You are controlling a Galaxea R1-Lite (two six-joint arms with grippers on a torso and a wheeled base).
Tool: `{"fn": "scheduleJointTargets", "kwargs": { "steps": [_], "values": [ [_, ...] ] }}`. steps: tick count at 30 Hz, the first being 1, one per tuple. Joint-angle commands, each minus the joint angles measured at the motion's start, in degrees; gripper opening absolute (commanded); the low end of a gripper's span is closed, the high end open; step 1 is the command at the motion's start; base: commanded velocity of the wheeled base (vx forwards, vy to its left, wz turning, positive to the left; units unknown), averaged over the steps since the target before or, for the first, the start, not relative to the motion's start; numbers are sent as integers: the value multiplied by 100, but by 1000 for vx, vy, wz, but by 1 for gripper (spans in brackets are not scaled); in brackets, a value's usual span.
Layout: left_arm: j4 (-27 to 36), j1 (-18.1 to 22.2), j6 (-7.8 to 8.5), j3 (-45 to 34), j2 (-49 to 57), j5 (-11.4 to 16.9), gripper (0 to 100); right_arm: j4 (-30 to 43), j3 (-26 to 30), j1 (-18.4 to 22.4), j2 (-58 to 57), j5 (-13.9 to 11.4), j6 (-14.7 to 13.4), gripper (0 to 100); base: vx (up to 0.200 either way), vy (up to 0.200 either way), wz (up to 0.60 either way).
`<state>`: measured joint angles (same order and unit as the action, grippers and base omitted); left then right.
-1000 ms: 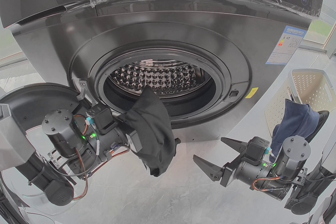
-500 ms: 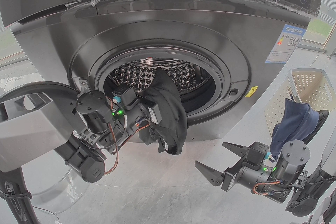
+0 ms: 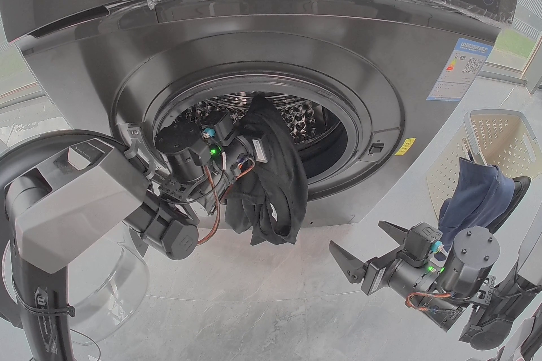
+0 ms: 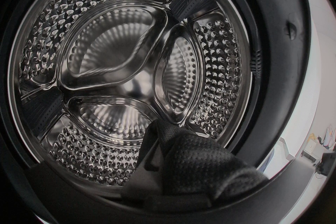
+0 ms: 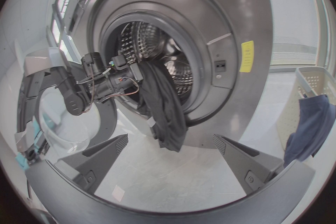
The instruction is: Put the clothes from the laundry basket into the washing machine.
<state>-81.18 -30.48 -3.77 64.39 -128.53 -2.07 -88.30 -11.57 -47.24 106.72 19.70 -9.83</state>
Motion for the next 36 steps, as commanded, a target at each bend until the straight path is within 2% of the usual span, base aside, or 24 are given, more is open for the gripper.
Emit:
{"fn": "scheduleJointTargets", "kwargs": {
  "steps": [1,4,5,9,15,20,21,23,25,27,28,31,33,36],
  "values": [
    [260,7,-1,724,-261,-153,0,5,-65,-233,42,632,-186,100,0,0,0],
    [322,15,-1,1032,-393,-294,0,5,-65,-303,42,737,-222,100,0,0,0],
    [401,33,8,1392,-568,-417,0,5,-74,-303,42,737,-222,100,0,0,0],
    [524,68,8,1840,-753,-478,0,5,-74,-303,42,737,-230,100,0,0,0],
    [1113,103,-1,3044,-1148,-601,0,-3,-100,-295,42,702,-239,100,0,0,0],
    [1341,121,-1,3519,-1438,-654,0,-3,-100,-268,33,702,-239,100,0,0,0],
    [1359,156,-1,3510,-1430,-672,100,-3,-109,-260,33,693,-239,100,0,0,0],
    [1368,174,-36,3457,-1403,-680,100,-3,-144,-260,33,693,-239,100,0,0,0],
    [1377,165,-177,3299,-1315,-689,100,-3,-153,-251,42,684,-239,100,0,0,0],
    [1482,138,-309,2851,-999,-707,100,-3,-170,-251,42,676,-239,100,0,0,0],
    [1693,112,-397,2350,-674,-680,100,-3,-170,-251,42,676,-239,100,0,0,0],
    [2238,42,-704,1489,-120,-496,100,-3,-170,-260,42,676,-239,100,0,0,0],
    [2625,-29,-863,1014,144,-223,100,-3,-170,-277,42,676,-239,100,0,0,0],
    [2950,-108,-889,487,416,40,100,-3,-170,-303,42,676,-239,100,0,0,0]
  ]
}}
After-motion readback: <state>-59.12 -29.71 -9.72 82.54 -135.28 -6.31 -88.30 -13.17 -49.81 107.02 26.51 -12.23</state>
